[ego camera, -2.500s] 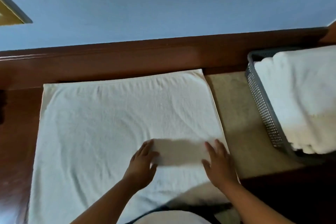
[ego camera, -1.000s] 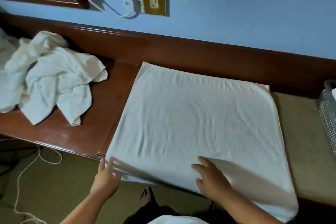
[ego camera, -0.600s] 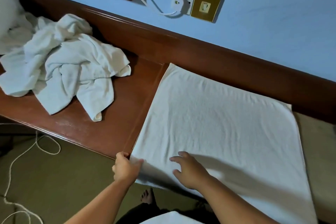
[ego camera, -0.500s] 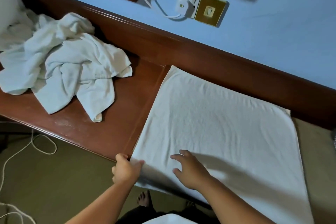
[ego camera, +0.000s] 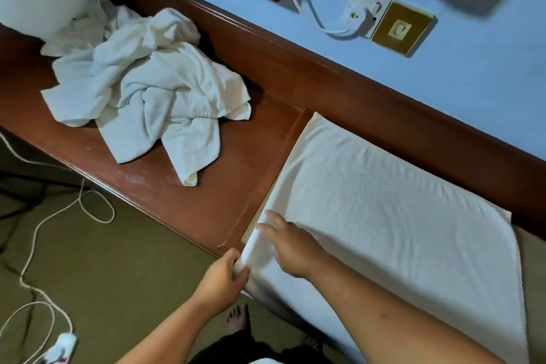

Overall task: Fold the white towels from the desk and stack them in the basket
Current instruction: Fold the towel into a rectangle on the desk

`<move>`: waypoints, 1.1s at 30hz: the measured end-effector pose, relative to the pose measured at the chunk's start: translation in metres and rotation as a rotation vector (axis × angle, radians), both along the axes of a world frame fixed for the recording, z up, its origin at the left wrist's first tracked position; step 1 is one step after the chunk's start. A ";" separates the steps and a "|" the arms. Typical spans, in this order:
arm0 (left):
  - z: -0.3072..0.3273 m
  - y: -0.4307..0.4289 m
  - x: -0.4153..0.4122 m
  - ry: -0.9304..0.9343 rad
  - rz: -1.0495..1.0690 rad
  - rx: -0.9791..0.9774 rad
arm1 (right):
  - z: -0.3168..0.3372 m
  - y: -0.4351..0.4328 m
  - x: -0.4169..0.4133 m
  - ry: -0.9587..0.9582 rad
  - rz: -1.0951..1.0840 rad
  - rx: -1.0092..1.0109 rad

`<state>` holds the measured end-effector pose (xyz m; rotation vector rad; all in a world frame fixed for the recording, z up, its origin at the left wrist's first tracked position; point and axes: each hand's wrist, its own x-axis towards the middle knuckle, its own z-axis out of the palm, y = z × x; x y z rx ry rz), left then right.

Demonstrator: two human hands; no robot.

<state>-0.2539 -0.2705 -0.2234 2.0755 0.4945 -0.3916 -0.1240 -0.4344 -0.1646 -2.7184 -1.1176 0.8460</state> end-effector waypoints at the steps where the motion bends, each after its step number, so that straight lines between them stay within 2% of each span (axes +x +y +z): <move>1: 0.002 -0.002 -0.003 0.008 -0.004 -0.025 | -0.004 0.007 0.004 -0.016 0.061 -0.011; 5: -0.001 -0.004 -0.021 0.054 -0.040 0.018 | -0.009 0.029 0.020 0.070 0.164 -0.168; 10: 0.004 -0.004 -0.046 0.245 -0.201 0.217 | -0.014 0.024 0.032 0.027 0.203 -0.290; 17: 0.022 -0.032 -0.073 0.093 -0.247 0.277 | -0.013 -0.020 0.027 -0.066 0.140 -0.116; 21: 0.040 -0.098 -0.073 0.037 -0.339 0.158 | -0.009 -0.103 0.016 -0.044 -0.073 -0.056; 24: 0.049 -0.178 -0.077 -0.008 -0.446 0.066 | -0.007 -0.210 -0.015 -0.022 -0.397 -0.040; 26: 0.054 -0.235 -0.083 0.050 -0.615 -0.002 | -0.006 -0.284 -0.045 -0.049 -0.525 -0.074; 29: 0.047 -0.293 -0.096 0.286 -0.822 -0.214 | -0.005 -0.367 -0.087 -0.120 -0.555 -0.333; 31: 0.035 -0.311 -0.108 0.378 -0.822 -0.239 | -0.005 -0.411 -0.125 -0.105 -0.613 -0.414; 33: 0.017 -0.301 -0.116 0.403 -0.706 -0.161 | -0.011 -0.432 -0.158 -0.028 -0.701 -0.379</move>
